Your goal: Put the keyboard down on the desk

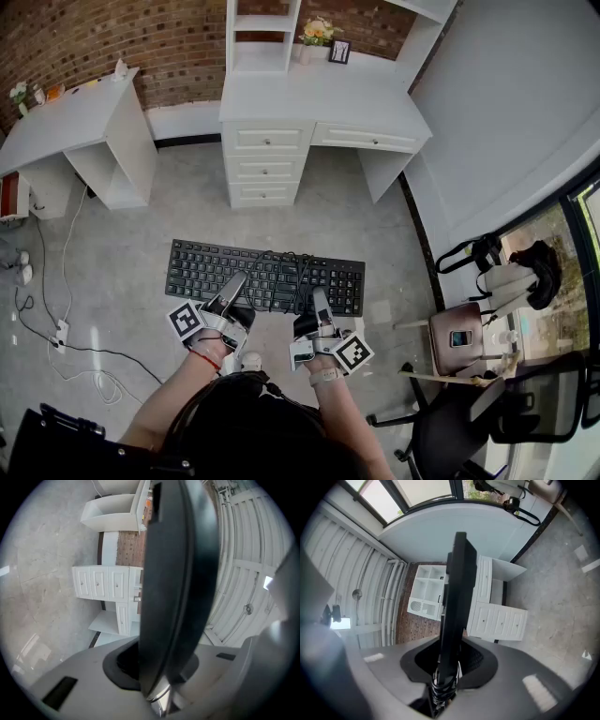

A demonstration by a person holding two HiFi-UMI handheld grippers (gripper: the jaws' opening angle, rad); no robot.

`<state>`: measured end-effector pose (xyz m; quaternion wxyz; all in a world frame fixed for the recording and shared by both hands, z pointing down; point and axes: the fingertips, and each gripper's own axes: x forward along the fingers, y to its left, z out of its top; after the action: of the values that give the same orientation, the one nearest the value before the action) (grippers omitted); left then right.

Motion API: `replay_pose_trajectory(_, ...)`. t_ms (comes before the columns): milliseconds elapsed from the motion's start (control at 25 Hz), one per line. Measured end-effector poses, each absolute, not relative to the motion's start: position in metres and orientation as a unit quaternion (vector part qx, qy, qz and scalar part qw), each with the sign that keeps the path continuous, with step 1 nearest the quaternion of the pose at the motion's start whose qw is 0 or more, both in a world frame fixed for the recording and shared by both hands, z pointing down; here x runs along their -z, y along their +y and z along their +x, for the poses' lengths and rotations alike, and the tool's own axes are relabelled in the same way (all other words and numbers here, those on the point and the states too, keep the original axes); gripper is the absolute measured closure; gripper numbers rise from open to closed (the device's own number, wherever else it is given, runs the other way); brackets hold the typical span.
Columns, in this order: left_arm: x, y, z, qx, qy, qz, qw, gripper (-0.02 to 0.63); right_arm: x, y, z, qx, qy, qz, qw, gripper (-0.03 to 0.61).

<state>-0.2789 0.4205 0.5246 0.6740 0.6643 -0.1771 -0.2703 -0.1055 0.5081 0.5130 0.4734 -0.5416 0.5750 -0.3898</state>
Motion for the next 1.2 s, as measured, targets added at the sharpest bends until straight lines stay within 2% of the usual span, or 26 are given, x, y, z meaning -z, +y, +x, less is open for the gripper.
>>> replay_pose_trajectory(840,-0.531,0.366,-0.286,0.269,-0.178,0.658,0.68,0.555,-0.515,0.453,-0.113,0.397,0.579,-0.543,0.461,0.495)
replay_pose_trajectory(1200,-0.54,0.328,-0.268,0.278,-0.192,0.649,0.681,0.555,-0.525,0.407,-0.093,0.409,0.584,-0.53,0.458,0.495)
